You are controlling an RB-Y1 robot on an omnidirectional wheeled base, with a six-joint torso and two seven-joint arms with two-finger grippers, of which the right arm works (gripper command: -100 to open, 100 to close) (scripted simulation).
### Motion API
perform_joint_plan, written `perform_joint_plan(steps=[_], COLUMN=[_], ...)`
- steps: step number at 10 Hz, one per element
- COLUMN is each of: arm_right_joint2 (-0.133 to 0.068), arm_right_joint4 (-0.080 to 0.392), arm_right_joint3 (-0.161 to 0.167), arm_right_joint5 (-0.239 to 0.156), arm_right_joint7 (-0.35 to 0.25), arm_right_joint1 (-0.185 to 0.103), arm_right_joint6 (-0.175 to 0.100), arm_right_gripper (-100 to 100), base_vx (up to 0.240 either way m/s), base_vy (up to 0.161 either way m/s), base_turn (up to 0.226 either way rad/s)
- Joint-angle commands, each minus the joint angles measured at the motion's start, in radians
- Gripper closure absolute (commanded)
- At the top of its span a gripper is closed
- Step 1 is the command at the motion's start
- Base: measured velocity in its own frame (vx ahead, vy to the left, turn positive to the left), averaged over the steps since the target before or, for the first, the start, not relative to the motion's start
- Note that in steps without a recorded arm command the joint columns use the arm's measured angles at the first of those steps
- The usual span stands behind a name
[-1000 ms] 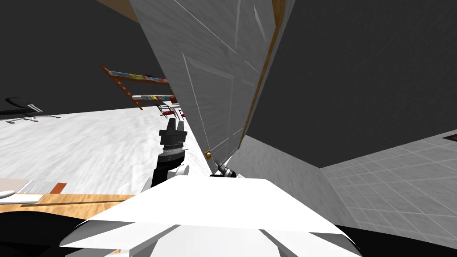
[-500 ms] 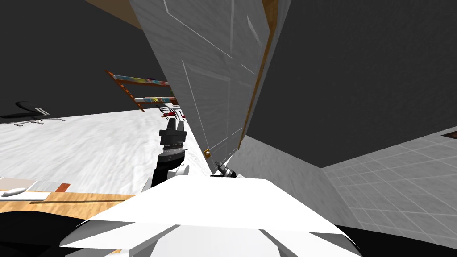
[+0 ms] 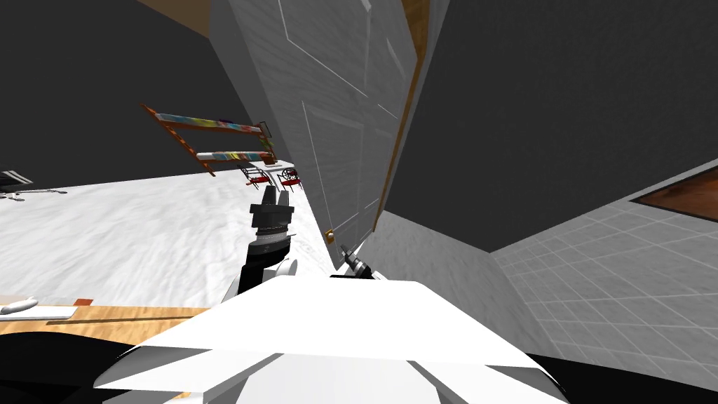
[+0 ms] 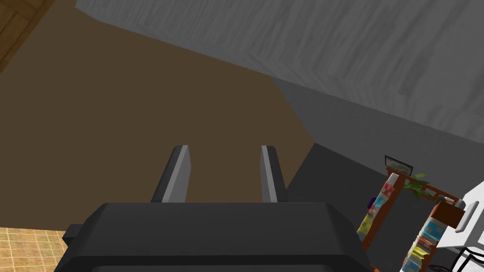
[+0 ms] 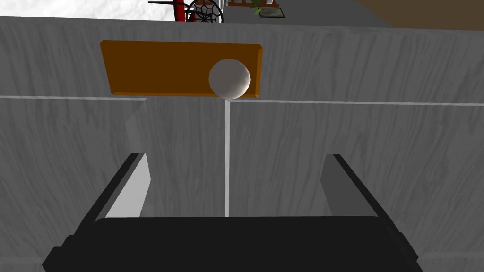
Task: Push the door open
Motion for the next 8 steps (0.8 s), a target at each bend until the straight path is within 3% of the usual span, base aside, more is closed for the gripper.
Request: perform_joint_plan(steps=[1, 8], arm_right_joint2=[0.000, 0.025], arm_right_joint4=[0.000, 0.029], arm_right_joint3=[0.000, -0.026], arm_right_joint5=[0.000, 0.001], arm_right_joint7=[0.000, 0.017], arm_right_joint1=[0.000, -0.008], arm_right_joint6=[0.000, -0.003], arm_right_gripper=[-100, -100], base_vx=[-0.059, 0.135], base_vy=[0.035, 0.139], base_turn=[-0.014, 0.029])
